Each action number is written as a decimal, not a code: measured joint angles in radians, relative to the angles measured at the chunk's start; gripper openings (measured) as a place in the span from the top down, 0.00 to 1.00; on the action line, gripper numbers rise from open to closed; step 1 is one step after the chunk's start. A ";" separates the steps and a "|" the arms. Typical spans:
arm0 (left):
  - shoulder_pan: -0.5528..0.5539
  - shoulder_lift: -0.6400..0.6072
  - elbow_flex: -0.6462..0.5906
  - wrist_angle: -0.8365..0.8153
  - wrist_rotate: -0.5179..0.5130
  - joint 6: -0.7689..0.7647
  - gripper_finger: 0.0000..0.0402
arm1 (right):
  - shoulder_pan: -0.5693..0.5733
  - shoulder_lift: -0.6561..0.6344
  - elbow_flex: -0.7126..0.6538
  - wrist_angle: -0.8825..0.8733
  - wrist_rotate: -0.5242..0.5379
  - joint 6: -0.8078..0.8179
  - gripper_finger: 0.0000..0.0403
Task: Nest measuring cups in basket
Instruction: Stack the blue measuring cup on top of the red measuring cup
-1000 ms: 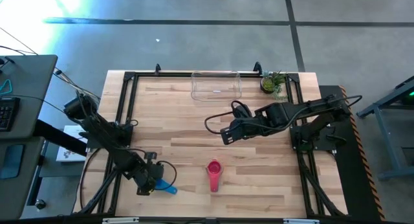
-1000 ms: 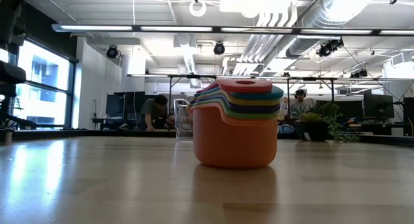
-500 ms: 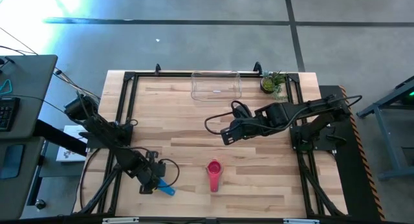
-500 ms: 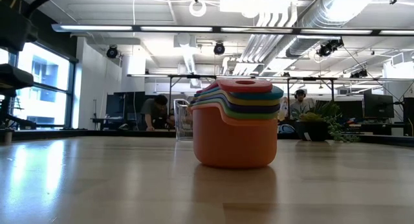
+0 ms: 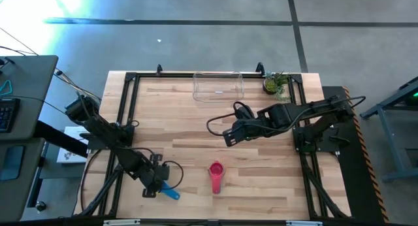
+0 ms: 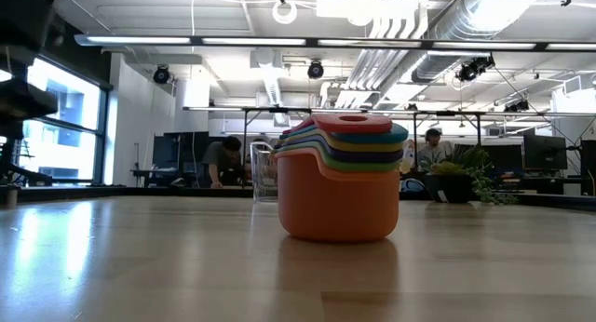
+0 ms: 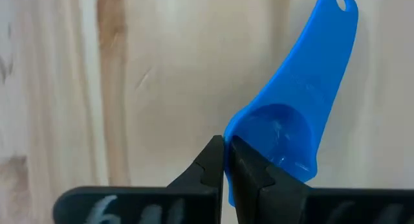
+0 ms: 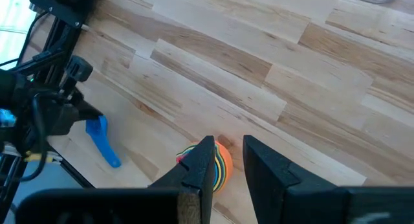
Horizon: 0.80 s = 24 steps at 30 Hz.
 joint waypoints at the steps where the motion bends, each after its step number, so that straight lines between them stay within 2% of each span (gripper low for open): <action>1: 0.005 0.000 0.015 -0.001 0.001 0.014 0.99 | 0.000 0.000 0.000 0.000 0.000 0.000 0.82; 7: 0.078 -0.001 0.133 -0.017 0.001 0.152 1.00 | 0.000 0.000 0.000 0.000 0.000 -0.014 0.82; 13: 0.188 -0.001 0.247 -0.037 -0.013 0.357 1.00 | -0.003 0.000 0.000 0.004 0.012 -0.010 0.82; 21: 0.332 -0.001 0.357 -0.042 -0.013 0.652 1.00 | -0.042 0.000 0.000 0.019 0.107 -0.018 0.82; 24: 0.376 -0.001 0.388 -0.040 -0.013 0.772 1.00 | -0.071 0.000 0.000 0.019 0.113 -0.039 0.82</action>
